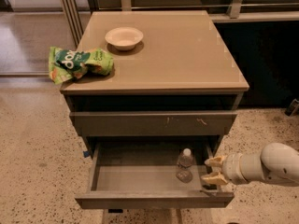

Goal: Pick water bottle from middle drawer and place on counter

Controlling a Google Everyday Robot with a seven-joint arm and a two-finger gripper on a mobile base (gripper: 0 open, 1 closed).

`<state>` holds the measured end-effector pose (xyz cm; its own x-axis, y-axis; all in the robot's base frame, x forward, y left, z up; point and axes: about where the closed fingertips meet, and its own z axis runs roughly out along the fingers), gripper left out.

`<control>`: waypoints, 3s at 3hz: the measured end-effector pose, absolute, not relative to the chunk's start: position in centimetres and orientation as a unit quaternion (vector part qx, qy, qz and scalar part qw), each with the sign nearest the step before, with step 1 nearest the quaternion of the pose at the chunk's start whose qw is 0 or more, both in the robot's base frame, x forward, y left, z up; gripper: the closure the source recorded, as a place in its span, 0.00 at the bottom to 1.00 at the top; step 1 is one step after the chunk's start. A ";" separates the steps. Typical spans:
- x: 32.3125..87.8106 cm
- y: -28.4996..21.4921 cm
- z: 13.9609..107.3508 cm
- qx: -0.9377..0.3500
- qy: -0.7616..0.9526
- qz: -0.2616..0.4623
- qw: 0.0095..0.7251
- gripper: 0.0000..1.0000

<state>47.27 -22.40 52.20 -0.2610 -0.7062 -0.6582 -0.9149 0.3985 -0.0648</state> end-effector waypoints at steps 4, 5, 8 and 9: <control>52.3 -19.7 46.6 -0.492 0.753 0.258 0.354 0.07; 52.8 -18.3 46.4 -0.495 0.739 0.275 0.366 0.07; 54.0 -13.2 46.5 -0.529 0.688 0.306 0.391 0.17; 54.0 -13.2 46.5 -0.529 0.688 0.306 0.391 0.40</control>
Offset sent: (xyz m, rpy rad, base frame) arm 0.0516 0.0177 -0.0636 0.2124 0.0316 0.0026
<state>54.01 -13.18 46.49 -0.1333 -0.4884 -0.8624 -0.9676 0.2526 0.0065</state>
